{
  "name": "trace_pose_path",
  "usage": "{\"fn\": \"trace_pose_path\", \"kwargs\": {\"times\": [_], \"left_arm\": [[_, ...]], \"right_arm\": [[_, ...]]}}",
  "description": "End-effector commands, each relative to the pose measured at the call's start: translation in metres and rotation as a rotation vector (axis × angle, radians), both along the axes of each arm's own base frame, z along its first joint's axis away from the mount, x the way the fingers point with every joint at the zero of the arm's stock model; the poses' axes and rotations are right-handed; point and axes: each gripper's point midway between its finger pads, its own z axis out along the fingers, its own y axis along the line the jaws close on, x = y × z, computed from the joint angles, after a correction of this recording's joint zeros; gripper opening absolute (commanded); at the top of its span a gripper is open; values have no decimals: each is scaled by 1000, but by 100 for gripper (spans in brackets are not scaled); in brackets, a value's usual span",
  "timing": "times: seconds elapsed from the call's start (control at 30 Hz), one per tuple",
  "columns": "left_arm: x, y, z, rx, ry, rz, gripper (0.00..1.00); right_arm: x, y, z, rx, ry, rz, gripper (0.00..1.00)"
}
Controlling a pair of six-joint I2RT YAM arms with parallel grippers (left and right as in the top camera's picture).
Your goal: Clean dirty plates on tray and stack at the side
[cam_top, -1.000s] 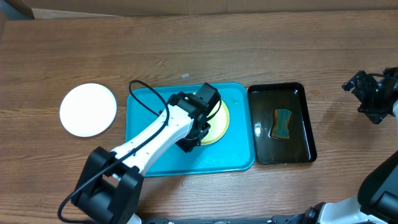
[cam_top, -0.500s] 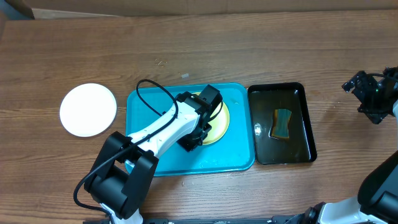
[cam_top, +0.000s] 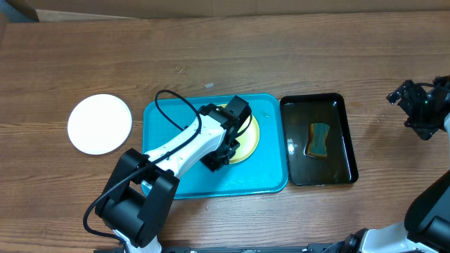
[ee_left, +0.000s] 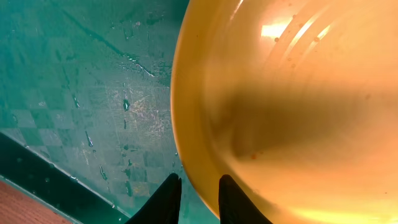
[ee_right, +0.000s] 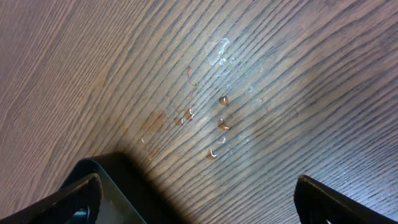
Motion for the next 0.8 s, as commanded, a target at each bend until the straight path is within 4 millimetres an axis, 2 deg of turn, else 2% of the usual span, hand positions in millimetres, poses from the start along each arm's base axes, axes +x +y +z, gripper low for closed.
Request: {"fn": "trace_pose_path", "kwargs": {"times": [0.0,0.47,0.6,0.77], "left_arm": [[-3,3,-7,12,26,-7,23],[-11,8,-14,24,45,32,23],[-8,11,-14,32,36,33,20],[-3,19,-14,27,43,2,11]], "right_arm": [[4,-4,10,-20,-28,0,100],[4,-4,11,-20,-28,0,100],[4,-3,10,-20,-28,0,100],[4,-4,11,-20,-28,0,100]]}}
